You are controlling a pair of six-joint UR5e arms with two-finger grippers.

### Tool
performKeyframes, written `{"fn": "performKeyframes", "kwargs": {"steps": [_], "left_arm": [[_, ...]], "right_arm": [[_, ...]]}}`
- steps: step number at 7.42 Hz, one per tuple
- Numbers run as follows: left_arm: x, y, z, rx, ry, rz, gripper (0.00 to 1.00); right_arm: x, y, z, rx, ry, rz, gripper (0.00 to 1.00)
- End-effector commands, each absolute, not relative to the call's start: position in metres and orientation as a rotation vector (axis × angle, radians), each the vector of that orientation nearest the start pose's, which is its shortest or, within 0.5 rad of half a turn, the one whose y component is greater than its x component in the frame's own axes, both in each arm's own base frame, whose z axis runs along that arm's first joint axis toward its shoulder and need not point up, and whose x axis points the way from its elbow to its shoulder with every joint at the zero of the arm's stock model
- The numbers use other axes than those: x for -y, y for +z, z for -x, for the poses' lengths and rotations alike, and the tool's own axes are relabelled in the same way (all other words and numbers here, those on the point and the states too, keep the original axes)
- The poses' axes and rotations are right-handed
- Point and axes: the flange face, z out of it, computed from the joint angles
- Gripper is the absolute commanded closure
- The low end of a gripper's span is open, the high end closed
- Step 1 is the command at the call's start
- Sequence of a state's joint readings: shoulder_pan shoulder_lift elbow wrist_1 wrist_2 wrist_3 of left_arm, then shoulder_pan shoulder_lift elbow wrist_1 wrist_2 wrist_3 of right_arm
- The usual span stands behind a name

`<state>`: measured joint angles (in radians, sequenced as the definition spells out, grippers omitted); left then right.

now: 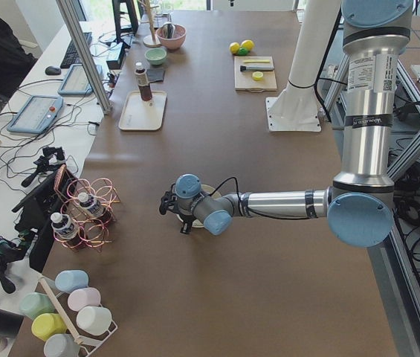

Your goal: Place donut on tray

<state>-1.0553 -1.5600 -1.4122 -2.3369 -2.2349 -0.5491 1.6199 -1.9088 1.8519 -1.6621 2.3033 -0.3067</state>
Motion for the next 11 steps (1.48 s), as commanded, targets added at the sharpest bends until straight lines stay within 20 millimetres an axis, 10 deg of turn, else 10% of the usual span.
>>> {"fn": "performKeyframes", "kwargs": {"steps": [1, 4, 8, 11], "left_arm": [[0.477, 0.654, -0.195, -0.861, 0.130, -0.150, 1.00], [0.492, 0.625, -0.208, -0.961, 0.155, -0.112, 1.00], [0.597, 0.462, -0.273, -1.112, -0.194, 0.014, 1.00], [0.640, 0.377, -0.337, -1.126, -0.510, 0.070, 1.00]], "right_arm": [[0.336, 0.671, -0.083, 0.748, -0.192, 0.003, 0.01], [0.339, 0.664, -0.083, 0.748, -0.196, -0.011, 0.01], [0.339, 0.662, -0.083, 0.747, -0.198, -0.013, 0.01], [0.339, 0.662, -0.083, 0.747, -0.199, -0.015, 0.01]]}}
